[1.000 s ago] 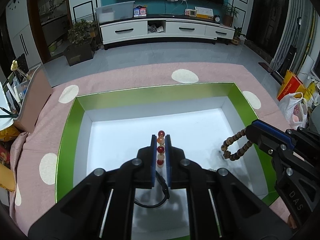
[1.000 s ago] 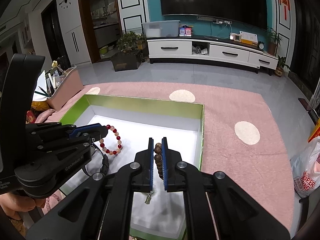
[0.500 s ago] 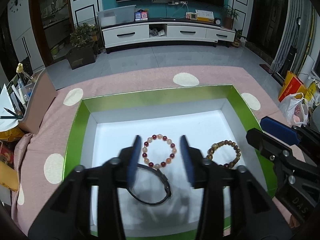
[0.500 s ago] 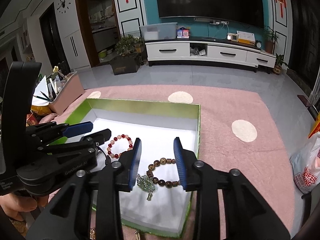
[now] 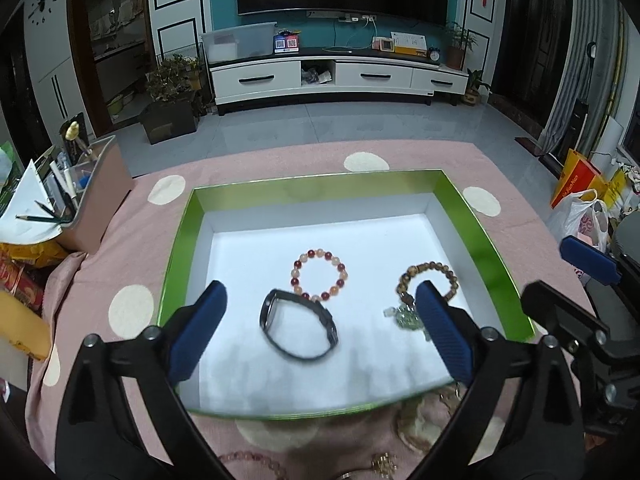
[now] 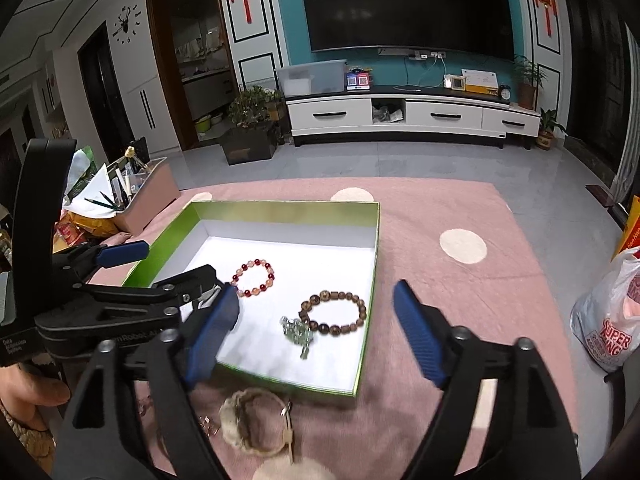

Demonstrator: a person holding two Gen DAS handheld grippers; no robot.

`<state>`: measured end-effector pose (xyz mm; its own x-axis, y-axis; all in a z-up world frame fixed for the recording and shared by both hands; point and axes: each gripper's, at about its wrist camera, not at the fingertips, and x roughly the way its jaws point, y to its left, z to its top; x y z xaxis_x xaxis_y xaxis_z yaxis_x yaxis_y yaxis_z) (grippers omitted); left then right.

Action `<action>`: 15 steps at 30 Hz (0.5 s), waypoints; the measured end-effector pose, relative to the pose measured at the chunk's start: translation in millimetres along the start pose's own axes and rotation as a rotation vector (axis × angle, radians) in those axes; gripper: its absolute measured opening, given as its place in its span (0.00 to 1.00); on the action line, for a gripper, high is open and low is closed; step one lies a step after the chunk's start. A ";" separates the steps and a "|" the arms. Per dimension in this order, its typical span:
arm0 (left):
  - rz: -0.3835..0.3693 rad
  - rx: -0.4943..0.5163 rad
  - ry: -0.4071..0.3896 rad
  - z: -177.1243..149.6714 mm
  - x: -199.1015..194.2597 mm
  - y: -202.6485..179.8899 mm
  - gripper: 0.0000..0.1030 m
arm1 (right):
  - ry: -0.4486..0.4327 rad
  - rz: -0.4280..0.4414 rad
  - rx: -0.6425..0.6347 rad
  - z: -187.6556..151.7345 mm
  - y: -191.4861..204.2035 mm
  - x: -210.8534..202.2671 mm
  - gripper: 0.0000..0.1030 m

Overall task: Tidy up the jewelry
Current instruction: 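Open both tools to release the bracelets and withdraw from the box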

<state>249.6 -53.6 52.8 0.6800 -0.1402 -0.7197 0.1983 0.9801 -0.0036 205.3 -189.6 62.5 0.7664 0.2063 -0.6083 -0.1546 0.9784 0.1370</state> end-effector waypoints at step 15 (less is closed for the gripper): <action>0.034 -0.010 -0.035 -39.9 -62.9 4.4 0.98 | -0.011 0.029 -0.024 -33.4 16.9 -57.6 0.93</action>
<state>179.5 -35.0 70.3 0.7104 -0.1119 -0.6949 0.1680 0.9857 0.0130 137.7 -184.6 73.8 0.7680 0.2343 -0.5961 -0.1912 0.9721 0.1357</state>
